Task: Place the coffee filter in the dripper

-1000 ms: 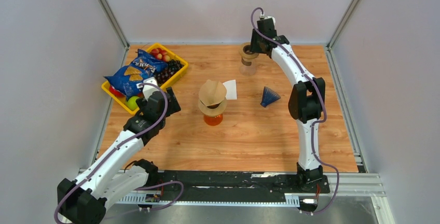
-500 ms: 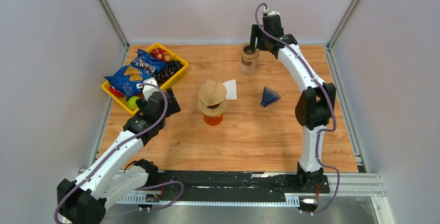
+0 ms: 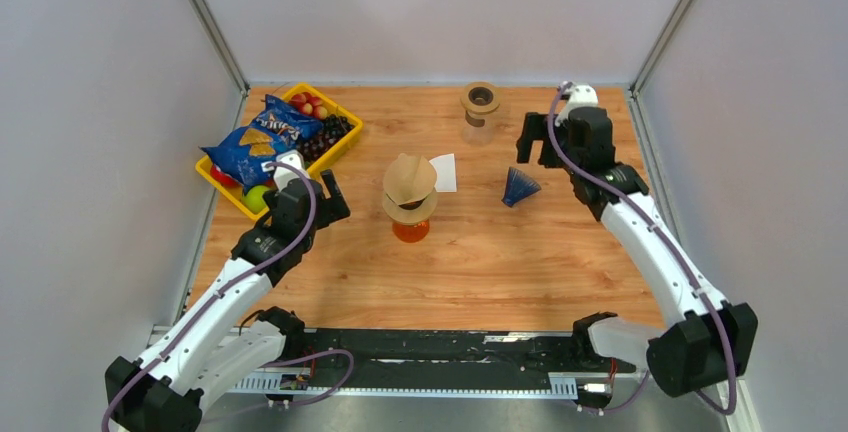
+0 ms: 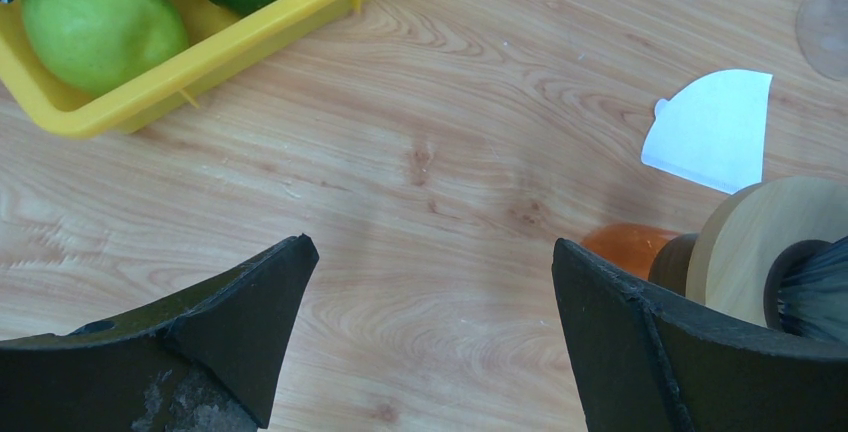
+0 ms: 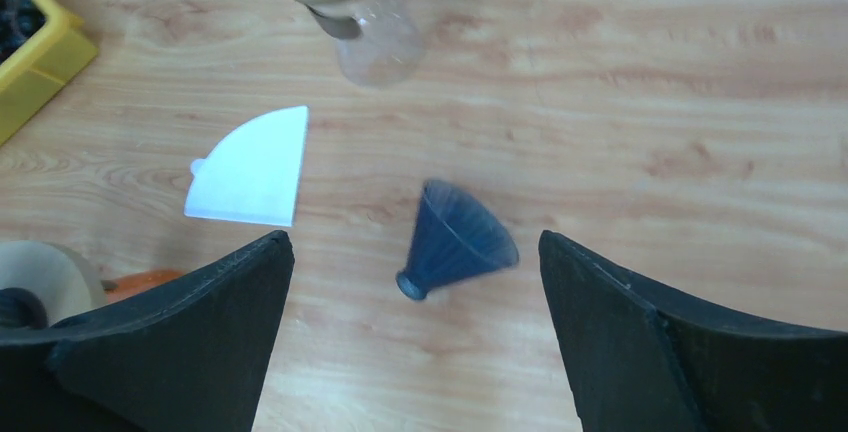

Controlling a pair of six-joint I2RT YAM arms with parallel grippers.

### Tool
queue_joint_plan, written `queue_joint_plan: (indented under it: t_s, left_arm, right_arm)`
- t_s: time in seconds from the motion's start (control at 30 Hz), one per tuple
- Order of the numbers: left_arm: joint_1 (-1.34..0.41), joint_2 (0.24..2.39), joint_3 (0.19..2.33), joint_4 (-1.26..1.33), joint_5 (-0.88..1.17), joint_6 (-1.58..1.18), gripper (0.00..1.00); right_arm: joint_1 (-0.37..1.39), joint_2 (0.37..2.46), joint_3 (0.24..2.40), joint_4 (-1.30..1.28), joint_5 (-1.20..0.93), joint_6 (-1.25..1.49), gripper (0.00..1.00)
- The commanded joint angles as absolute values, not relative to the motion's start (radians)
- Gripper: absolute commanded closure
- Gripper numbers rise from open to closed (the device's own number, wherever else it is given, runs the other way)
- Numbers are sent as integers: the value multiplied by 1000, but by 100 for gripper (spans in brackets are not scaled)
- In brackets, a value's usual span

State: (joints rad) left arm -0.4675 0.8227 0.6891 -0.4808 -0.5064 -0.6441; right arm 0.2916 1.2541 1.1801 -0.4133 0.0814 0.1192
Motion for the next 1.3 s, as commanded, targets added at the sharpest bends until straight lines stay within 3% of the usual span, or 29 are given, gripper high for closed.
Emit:
queue_joint_plan:
  t_s: [0.0, 0.1, 0.33, 0.53, 0.77, 1.07, 1.27]
  left_arm:
    - [-460, 812, 716, -464, -473, -636, 0]
    - [-461, 812, 716, -465, -461, -636, 0]
    - [-462, 814, 714, -457, -433, -634, 0]
    - [-461, 838, 713, -451, -415, -631, 0]
    - [-461, 836, 721, -468, -443, -624, 0]
    - [-461, 838, 729, -480, -471, -632, 0]
    - [-461, 837, 730, -485, -482, -632, 0]
  right_arm:
    - [208, 1090, 981, -346, 161, 396, 0]
    - [140, 1009, 869, -337, 68, 496, 0]
    - [116, 1001, 775, -210, -95, 172, 0]
    - [117, 1174, 801, -131, -381, -119, 0]
    - [117, 1379, 935, -161, -425, -241, 5]
    - [117, 1571, 1043, -233, -477, -256, 21]
    - [116, 1671, 1111, -295, -477, -227, 40]
